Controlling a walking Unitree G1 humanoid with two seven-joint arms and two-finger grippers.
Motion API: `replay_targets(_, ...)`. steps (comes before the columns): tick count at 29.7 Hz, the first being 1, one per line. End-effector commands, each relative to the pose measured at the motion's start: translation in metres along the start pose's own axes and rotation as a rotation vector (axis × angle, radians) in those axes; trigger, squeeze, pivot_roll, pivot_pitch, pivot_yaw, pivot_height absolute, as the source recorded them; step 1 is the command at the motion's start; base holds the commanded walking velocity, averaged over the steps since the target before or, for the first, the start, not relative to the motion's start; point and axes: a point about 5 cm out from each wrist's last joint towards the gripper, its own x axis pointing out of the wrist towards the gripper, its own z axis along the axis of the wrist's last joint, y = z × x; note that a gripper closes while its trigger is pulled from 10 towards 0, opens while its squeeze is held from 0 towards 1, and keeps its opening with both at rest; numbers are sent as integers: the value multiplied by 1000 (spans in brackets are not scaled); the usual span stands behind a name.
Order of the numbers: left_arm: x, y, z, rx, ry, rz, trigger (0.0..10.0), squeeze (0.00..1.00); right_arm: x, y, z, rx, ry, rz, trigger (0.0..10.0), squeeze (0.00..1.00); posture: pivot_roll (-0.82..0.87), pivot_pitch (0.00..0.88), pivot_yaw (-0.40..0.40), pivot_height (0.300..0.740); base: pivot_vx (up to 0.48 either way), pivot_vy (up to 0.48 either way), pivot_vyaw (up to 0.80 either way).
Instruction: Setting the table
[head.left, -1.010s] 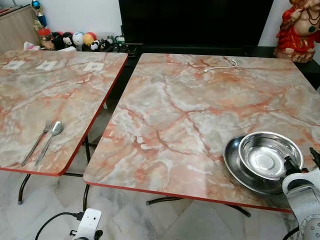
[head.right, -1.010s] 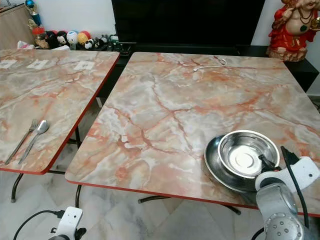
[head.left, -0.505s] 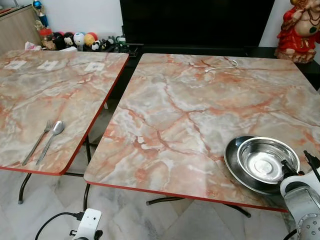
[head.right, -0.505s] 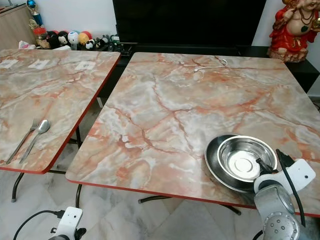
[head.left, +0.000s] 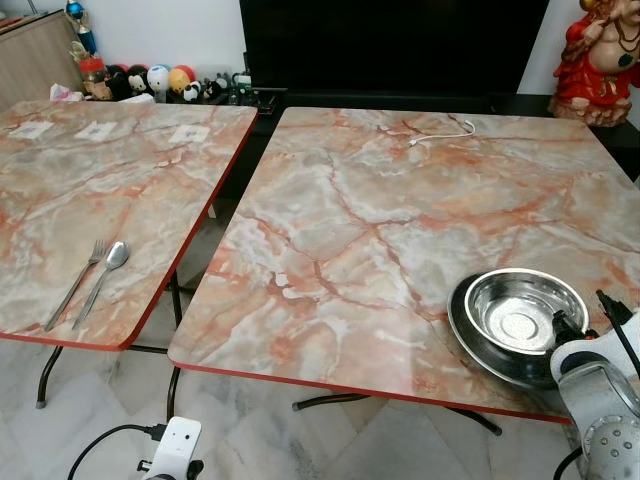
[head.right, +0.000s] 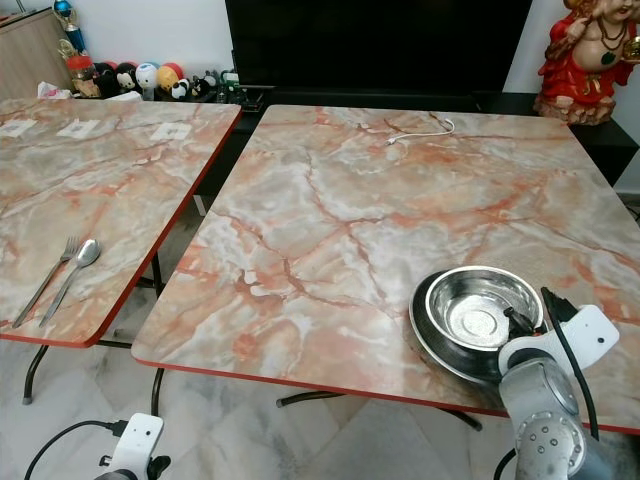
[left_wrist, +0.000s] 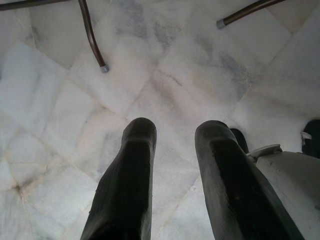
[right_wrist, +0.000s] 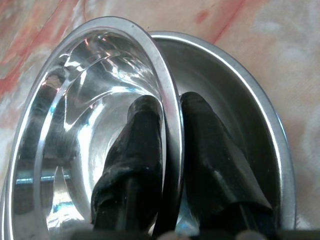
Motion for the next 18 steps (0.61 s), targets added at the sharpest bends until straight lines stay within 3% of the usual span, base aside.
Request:
replay_targets(1,-1,3,-6,-5,29,8,10000,0,1,1,-1,-7,9,2,10000,0,44,6,3,740,0,0,0)
replay_targets(18,-1,1,-4,-2,26,4,10000,0,-14,-8,-8,-65,15,-59,10000,0,29,7,4,740,0,0,0)
